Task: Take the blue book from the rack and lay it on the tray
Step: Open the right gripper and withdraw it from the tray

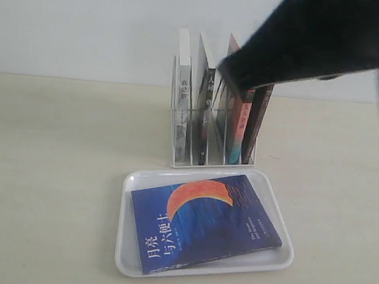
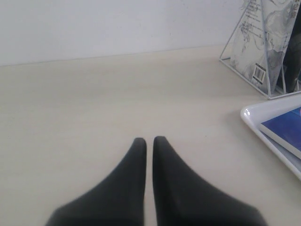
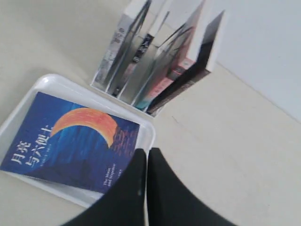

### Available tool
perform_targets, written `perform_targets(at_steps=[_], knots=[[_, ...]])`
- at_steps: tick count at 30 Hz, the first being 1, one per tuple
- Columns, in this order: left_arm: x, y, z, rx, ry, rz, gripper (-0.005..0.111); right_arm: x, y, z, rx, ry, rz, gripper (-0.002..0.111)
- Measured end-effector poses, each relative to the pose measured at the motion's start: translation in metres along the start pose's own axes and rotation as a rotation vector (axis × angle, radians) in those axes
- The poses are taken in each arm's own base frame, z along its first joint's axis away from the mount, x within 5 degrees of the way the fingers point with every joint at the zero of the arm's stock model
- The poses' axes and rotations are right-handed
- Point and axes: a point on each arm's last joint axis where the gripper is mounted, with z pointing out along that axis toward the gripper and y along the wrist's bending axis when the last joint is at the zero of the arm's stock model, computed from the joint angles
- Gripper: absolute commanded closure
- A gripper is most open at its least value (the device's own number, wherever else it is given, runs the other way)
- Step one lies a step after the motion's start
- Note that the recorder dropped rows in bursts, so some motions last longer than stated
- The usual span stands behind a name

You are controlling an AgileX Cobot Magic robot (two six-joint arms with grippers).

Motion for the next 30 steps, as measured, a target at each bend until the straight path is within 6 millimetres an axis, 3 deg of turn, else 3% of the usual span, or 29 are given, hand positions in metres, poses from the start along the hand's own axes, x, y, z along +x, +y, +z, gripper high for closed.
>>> perform_targets(at_steps=[8,14,21,30], knots=[[0.000,0.000,0.000,0.000,0.000,0.000,0.102,0.026,-0.082,-0.038,0.122,-0.197,0.175,0.108],[0.000,0.000,0.000,0.000,0.000,0.000,0.102,0.034,-0.128,-0.037,0.317,-0.211,0.228,0.108],[0.000,0.000,0.000,0.000,0.000,0.000,0.102,0.041,-0.157,-0.028,0.375,-0.259,0.314,0.108],[0.000,0.000,0.000,0.000,0.000,0.000,0.102,0.049,-0.172,-0.025,0.327,-0.252,0.374,0.108]])
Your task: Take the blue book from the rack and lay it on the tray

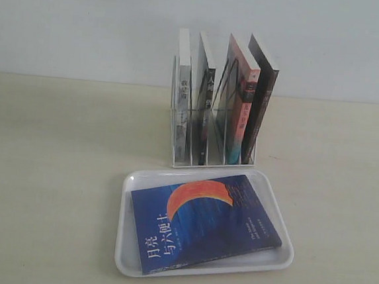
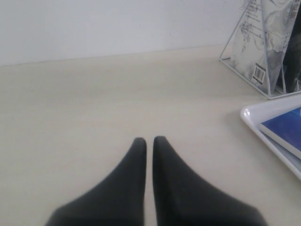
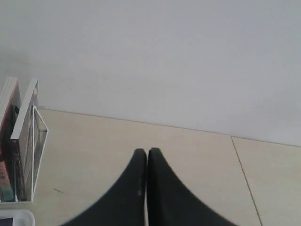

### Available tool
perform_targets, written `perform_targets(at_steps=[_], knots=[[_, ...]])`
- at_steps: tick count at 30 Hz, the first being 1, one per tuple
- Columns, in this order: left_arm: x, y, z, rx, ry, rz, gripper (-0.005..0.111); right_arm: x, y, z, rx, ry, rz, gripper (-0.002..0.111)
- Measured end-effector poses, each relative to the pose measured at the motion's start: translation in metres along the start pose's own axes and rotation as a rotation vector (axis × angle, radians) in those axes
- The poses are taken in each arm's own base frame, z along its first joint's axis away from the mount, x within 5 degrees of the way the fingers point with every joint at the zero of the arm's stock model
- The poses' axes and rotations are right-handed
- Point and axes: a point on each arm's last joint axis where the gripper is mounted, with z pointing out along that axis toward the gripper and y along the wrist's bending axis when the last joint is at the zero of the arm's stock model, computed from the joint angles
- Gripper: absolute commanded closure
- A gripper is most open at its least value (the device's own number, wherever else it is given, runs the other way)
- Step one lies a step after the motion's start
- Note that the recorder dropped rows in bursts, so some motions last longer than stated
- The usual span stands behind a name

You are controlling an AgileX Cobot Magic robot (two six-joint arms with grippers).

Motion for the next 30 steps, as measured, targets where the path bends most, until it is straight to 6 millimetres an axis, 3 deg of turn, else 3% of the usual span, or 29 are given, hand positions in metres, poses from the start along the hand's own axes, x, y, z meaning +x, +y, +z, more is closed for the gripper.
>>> perform_targets(at_steps=[6,11,16,21,26,30], knots=[[0.000,0.000,0.000,0.000,0.000,0.000,0.102,0.003,0.002,-0.001,-0.059,-0.013,0.055,0.108],[0.000,0.000,0.000,0.000,0.000,0.000,0.102,0.021,0.006,-0.020,-0.115,-0.120,0.118,0.108],[0.000,0.000,0.000,0.000,0.000,0.000,0.102,0.053,0.007,-0.039,-0.119,-0.190,0.125,0.108],[0.000,0.000,0.000,0.000,0.000,0.000,0.102,0.089,0.013,-0.041,-0.138,-0.229,0.153,0.108],[0.000,0.000,0.000,0.000,0.000,0.000,0.102,0.146,0.021,-0.045,-0.158,-0.300,0.191,0.108],[0.000,0.000,0.000,0.000,0.000,0.000,0.102,0.173,0.024,-0.045,-0.162,-0.190,0.194,0.108]])
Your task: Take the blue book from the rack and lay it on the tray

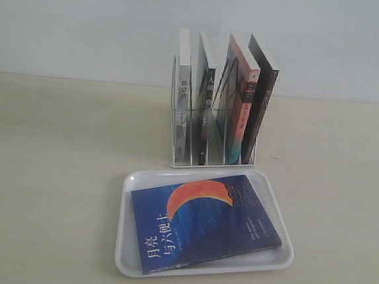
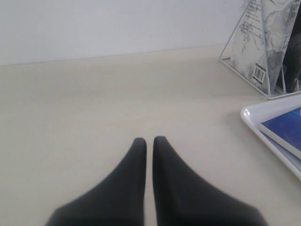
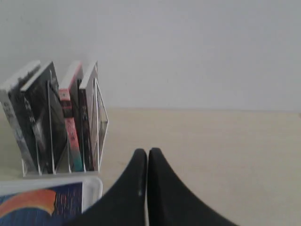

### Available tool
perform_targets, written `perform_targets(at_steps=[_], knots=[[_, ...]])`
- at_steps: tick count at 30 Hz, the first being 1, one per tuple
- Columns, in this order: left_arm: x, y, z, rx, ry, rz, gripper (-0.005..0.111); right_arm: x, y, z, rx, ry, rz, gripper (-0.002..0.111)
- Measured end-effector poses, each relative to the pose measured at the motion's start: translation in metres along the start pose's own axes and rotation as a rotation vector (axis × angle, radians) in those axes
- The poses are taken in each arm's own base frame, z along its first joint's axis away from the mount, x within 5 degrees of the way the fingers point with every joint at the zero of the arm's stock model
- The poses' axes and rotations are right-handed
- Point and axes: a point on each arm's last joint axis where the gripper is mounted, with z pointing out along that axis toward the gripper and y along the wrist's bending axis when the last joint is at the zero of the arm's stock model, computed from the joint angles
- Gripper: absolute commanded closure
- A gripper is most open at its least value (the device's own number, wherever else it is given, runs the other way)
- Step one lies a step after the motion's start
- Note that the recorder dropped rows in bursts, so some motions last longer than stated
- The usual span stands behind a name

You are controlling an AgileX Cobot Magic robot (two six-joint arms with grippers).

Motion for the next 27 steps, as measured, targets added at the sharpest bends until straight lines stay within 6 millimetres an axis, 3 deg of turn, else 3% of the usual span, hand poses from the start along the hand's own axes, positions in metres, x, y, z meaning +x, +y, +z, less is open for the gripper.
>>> perform_targets(at_steps=[4,16,27], knots=[[0.000,0.000,0.000,0.000,0.000,0.000,0.102,0.011,-0.001,-0.001,0.010,0.112,0.007,0.108],[0.000,0.000,0.000,0.000,0.000,0.000,0.102,0.011,-0.001,-0.004,0.009,0.107,0.010,0.108],[0.000,0.000,0.000,0.000,0.000,0.000,0.102,0.007,-0.005,-0.049,0.117,-0.162,0.026,0.108]])
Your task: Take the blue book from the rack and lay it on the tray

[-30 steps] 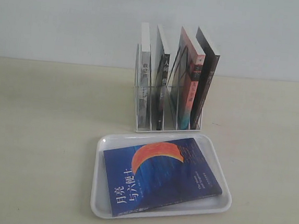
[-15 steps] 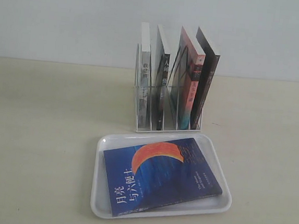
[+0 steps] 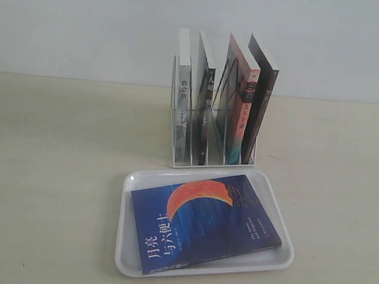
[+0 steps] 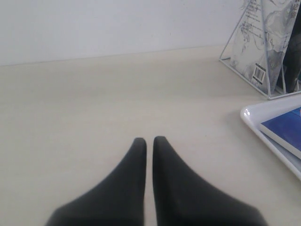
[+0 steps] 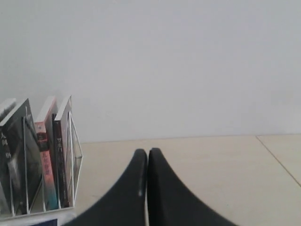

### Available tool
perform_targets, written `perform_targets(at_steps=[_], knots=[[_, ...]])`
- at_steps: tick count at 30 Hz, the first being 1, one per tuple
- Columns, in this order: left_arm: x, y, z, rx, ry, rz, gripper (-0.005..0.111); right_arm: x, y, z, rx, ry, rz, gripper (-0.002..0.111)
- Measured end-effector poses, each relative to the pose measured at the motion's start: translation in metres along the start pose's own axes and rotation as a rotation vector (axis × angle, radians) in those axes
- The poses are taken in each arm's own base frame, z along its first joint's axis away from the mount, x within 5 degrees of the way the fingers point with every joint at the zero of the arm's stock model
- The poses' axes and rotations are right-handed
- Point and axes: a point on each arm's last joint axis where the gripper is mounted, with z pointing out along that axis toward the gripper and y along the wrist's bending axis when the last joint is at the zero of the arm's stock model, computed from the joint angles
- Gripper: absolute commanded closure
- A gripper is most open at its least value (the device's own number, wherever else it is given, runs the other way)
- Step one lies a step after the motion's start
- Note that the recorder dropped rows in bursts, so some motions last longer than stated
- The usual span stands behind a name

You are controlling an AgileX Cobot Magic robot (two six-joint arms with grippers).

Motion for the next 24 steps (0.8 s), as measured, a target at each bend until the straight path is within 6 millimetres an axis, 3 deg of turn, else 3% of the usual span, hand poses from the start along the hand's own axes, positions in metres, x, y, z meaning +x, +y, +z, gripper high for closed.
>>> perform_targets(at_steps=[4,17,24], knots=[[0.000,0.000,0.000,0.000,0.000,0.000,0.102,0.013,-0.002,-0.001,0.022,-0.058,-0.002,0.108],[0.000,0.000,0.000,0.000,0.000,0.000,0.102,0.102,-0.008,0.025,0.034,0.113,-0.004,0.108],[0.000,0.000,0.000,0.000,0.000,0.000,0.102,0.113,-0.009,0.025,0.039,0.211,-0.054,0.108]])
